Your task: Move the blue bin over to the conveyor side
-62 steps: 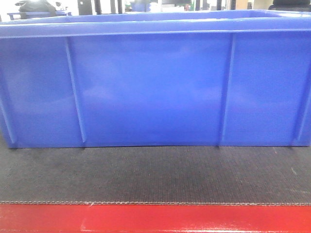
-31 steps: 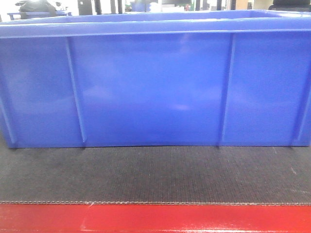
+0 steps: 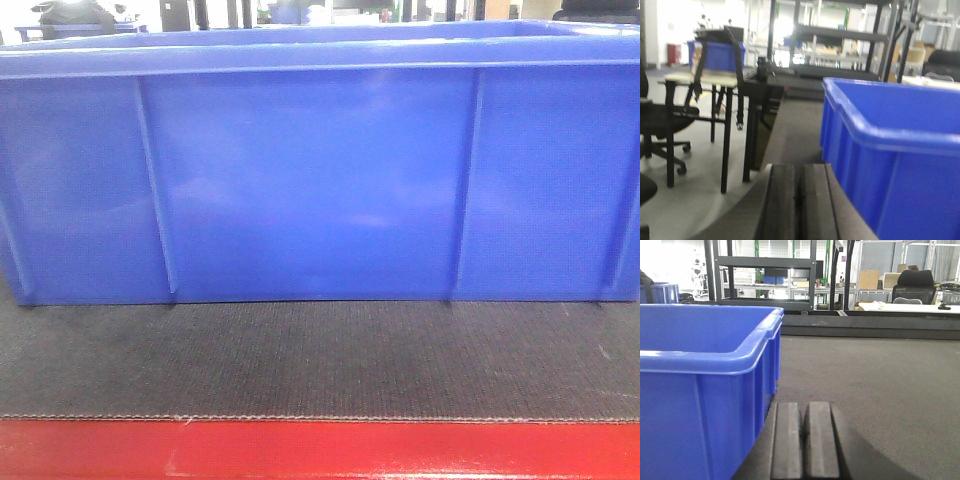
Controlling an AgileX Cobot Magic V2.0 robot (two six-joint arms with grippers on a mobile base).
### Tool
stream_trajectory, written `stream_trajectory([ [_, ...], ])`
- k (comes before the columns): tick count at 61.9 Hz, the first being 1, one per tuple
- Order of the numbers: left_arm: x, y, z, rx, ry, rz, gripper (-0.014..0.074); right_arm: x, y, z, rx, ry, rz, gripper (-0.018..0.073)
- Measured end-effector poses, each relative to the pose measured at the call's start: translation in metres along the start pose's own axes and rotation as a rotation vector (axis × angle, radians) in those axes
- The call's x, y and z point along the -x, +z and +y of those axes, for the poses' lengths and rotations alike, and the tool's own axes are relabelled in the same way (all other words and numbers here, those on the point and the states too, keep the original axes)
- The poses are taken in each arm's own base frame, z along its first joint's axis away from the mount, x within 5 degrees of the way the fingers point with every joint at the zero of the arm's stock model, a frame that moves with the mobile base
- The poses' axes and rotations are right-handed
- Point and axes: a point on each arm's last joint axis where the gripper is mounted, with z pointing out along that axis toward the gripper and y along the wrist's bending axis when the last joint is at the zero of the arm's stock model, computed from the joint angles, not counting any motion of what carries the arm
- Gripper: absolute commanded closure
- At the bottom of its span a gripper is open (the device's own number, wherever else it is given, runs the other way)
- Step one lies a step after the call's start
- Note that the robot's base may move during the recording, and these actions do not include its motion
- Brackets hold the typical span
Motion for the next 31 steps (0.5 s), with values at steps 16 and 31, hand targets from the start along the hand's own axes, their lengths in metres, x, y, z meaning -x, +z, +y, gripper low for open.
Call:
stream_trajectory([
  [16, -0.0067, 0.0004, -0.0008, -0.021, 0.043, 0.032, 0.0607, 0.0, 0.0, 0.0, 0.0, 0.0, 0.0, 0.064],
  [31, -0.0068, 0.0004, -0.0008, -0.021, 0.055, 0.033, 0.0607, 0.0, 0.0, 0.0, 0.0, 0.0, 0.0, 0.064],
])
